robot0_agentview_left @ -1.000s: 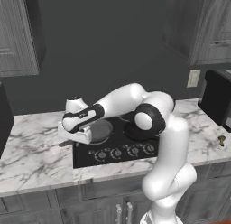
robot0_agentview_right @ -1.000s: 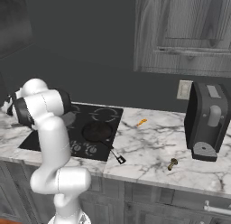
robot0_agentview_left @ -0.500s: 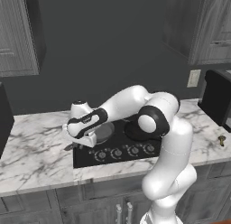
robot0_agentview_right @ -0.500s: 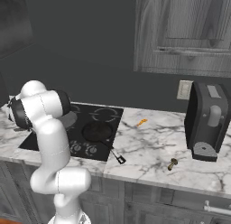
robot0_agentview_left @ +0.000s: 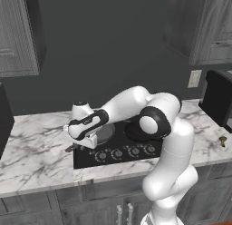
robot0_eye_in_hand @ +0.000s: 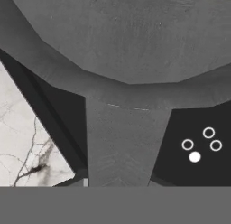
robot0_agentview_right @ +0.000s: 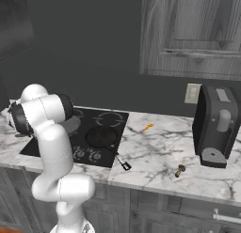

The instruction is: Place both pans onto different burners. Then place the mushroom and the shrimp on different pans.

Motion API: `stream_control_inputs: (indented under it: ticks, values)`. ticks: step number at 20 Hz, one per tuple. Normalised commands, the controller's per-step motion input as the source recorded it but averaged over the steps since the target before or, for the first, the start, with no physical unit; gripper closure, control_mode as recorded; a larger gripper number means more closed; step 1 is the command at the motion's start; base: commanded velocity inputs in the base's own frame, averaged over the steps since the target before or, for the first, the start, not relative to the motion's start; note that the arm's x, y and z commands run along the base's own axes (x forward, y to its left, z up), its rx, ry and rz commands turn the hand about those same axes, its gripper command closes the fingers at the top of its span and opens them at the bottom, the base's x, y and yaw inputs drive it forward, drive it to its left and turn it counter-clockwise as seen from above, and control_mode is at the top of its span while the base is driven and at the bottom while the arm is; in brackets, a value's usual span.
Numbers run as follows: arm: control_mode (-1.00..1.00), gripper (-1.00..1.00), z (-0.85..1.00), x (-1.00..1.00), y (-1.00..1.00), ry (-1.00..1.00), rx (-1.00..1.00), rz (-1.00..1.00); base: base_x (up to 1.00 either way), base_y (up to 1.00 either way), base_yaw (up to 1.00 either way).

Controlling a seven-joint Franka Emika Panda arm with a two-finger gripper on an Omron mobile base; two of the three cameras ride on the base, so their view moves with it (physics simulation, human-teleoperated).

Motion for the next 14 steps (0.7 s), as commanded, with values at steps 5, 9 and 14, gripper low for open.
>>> stream_control_inputs:
  ticks: [5, 9, 14]
  values:
    - [-1.00, 1.00, 0.00, 0.00, 0.00, 0.00, 0.00, 0.00, 0.00, 0.00, 0.00]
    - [-1.00, 1.00, -0.16, 0.00, 0.00, 0.00, 0.00, 0.00, 0.00, 0.00, 0.00]
    - [-1.00, 1.00, -0.38, 0.00, 0.00, 0.00, 0.00, 0.00, 0.00, 0.00, 0.00]
